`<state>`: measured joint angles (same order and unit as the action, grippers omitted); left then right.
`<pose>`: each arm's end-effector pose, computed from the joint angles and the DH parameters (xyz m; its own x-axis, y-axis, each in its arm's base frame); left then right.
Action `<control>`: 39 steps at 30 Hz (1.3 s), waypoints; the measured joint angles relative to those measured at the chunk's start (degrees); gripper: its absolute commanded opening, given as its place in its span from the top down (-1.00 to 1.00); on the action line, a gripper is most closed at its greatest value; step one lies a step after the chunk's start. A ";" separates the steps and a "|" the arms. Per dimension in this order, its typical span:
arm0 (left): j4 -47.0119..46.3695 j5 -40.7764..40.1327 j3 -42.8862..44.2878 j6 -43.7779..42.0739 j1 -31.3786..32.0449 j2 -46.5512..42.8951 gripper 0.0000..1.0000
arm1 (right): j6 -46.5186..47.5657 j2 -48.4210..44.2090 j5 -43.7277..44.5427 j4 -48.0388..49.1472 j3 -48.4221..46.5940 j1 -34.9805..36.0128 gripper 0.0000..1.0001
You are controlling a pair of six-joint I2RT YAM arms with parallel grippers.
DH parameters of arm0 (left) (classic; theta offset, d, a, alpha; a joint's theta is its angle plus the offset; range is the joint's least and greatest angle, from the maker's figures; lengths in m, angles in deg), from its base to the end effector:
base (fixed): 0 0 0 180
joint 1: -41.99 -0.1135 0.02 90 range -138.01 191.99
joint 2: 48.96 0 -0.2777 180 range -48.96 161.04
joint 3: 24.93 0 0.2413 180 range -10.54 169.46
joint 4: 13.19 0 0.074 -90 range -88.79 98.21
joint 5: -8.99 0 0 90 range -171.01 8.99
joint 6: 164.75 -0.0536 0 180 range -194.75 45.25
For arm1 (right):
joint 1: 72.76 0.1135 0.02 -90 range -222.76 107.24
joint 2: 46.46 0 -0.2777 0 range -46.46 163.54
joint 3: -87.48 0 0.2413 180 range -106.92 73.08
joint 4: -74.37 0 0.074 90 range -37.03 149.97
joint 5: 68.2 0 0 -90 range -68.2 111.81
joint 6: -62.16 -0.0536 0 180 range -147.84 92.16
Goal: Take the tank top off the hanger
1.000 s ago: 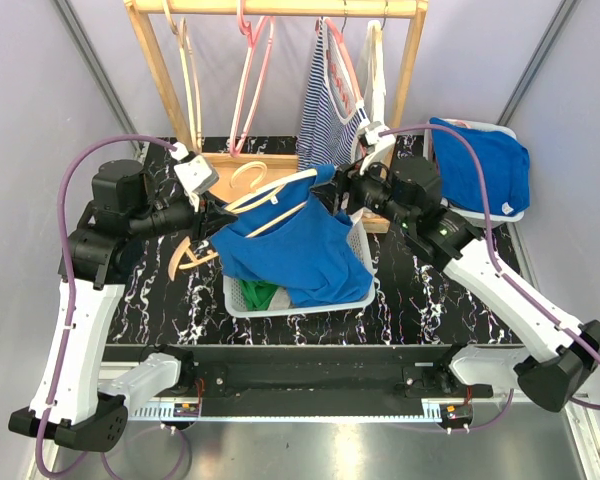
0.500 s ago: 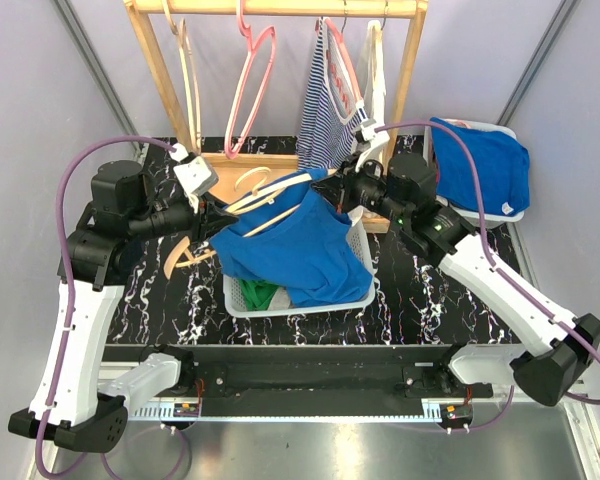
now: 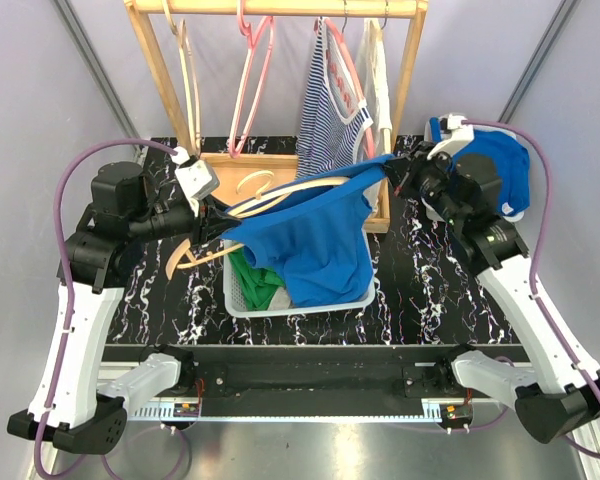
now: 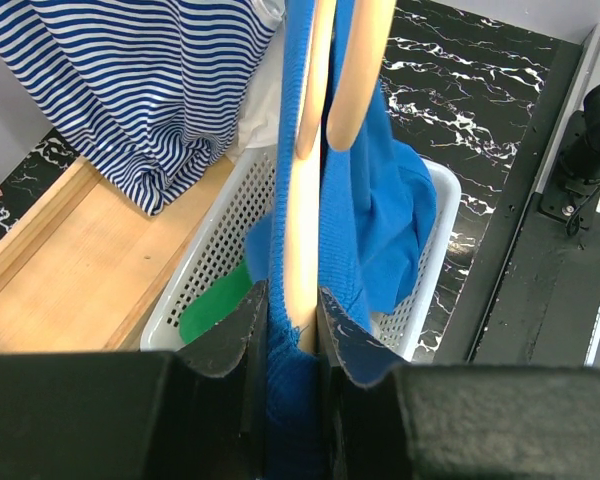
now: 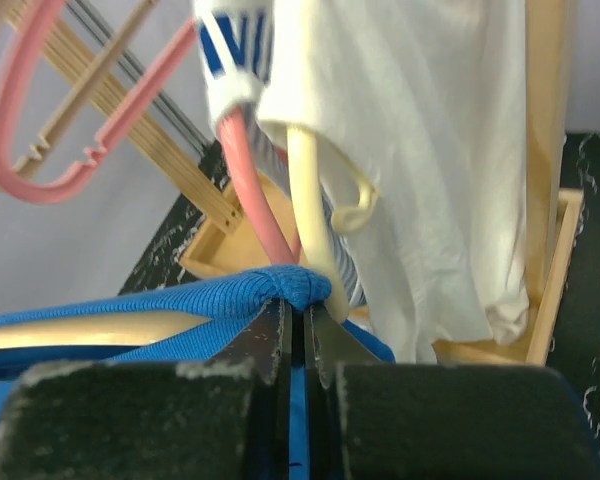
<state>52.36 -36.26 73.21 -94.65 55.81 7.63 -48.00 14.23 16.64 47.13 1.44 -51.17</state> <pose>0.1367 -0.0725 0.4598 -0.1011 0.2738 -0.9565 0.8812 0.4709 0.0417 0.2116 0.0889 0.4548 -0.1839 0.2964 -0.9372 -0.4119 0.8425 0.3472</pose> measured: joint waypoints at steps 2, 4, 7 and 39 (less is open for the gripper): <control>0.04 0.02 0.00 0.00 0.00 0.00 1.00 | -0.46 0.96 0.00 -0.42 1.42 0.04 1.00; 0.09 0.00 0.02 0.00 0.00 0.00 1.00 | -0.79 1.44 0.04 -0.68 3.63 0.02 1.00; 0.70 -0.07 0.70 0.02 0.00 0.11 1.00 | -1.40 1.46 -0.22 -2.01 7.91 0.00 1.00; -0.02 7.26 3.06 -0.57 -0.79 5.57 1.00 | 24.39 -9.38 -13.55 -14.21 -6.71 14.95 -0.65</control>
<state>52.34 -29.00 76.27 -95.22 55.03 13.21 -23.61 4.85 3.08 32.93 -5.27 -36.22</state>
